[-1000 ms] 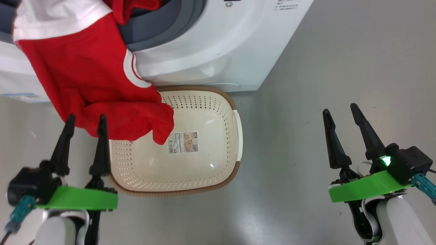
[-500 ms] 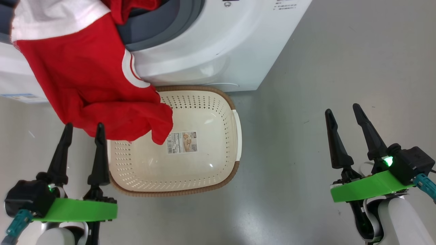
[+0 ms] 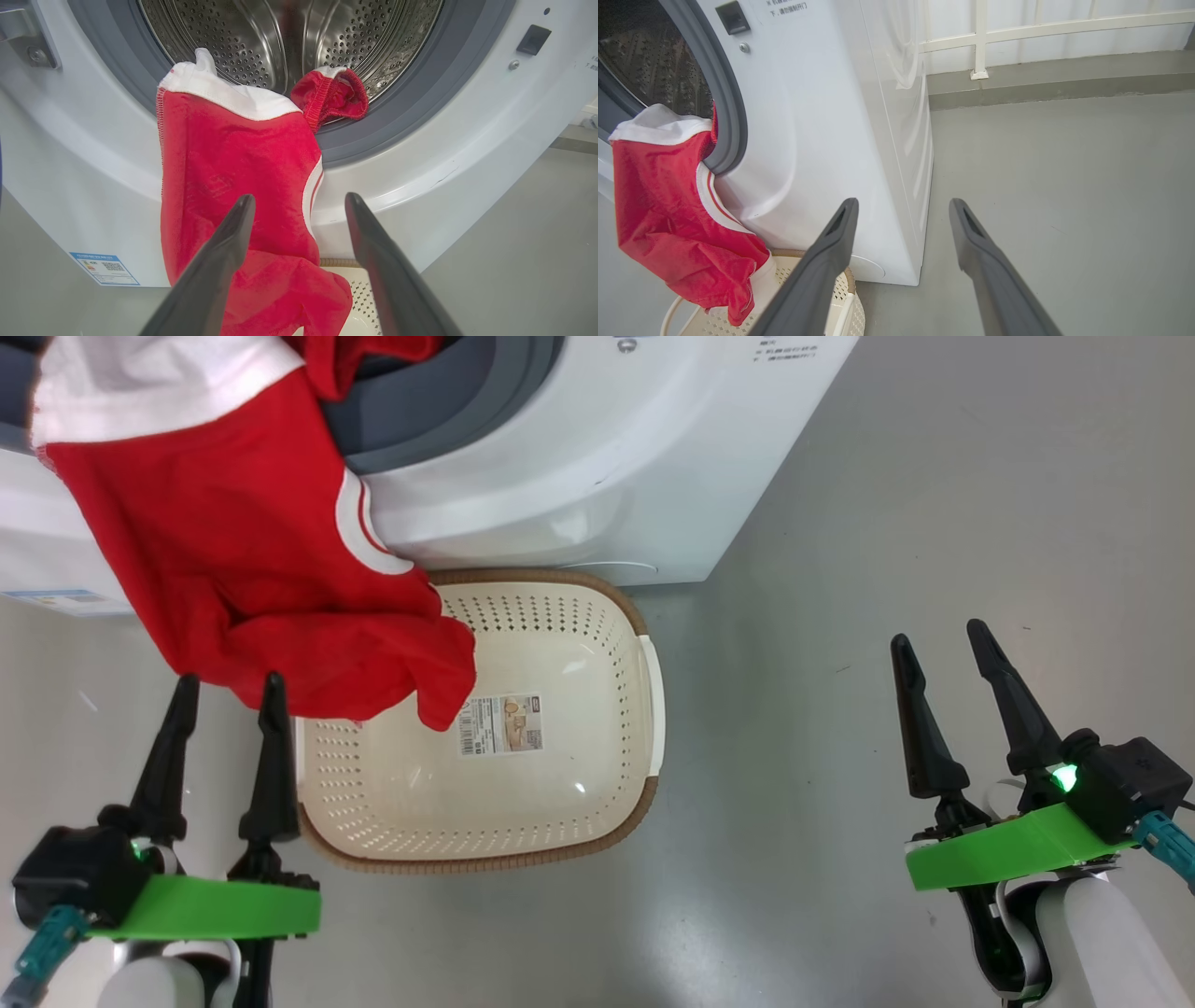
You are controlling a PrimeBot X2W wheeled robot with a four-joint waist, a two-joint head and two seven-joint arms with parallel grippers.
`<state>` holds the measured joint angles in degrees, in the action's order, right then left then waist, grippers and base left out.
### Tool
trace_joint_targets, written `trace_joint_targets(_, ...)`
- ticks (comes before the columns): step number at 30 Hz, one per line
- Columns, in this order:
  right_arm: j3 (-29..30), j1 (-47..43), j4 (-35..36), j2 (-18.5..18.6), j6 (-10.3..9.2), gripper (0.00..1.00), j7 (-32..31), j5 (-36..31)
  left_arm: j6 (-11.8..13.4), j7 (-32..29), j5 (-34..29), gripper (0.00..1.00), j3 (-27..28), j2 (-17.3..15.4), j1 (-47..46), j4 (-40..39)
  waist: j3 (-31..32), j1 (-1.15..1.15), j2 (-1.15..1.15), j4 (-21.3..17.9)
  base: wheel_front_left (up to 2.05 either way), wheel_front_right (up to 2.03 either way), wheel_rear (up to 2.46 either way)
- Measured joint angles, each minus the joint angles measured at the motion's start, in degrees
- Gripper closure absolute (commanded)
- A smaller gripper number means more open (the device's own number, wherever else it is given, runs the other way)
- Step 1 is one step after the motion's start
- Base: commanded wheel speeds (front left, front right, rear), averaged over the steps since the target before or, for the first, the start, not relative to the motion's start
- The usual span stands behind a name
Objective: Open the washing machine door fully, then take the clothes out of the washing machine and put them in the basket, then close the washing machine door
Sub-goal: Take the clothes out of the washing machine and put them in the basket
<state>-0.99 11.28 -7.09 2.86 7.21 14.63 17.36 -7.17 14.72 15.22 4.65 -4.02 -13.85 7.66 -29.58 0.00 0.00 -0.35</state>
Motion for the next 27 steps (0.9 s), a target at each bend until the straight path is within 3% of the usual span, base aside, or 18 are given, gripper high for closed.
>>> trace_joint_targets(9, -0.31, 0.04, 0.0, 0.0, 0.0, 0.0, 0.0, 0.2, 0.0, 0.0, 0.16, 0.0, 0.75, -0.16, -2.42, 3.48, -0.24, 0.0, 0.0, -0.29, 0.0, 0.0, 0.0)
trace_joint_targets(27, -1.55, 1.12, 0.02, 0.01, 0.0, 0.0, 0.0, 0.26, 0.16, 0.0, -2.97, 0.0, 7.24, -2.71, -20.86, 25.86, -2.61, 0.0, 0.0, -0.6, 0.0, 0.0, 0.0)
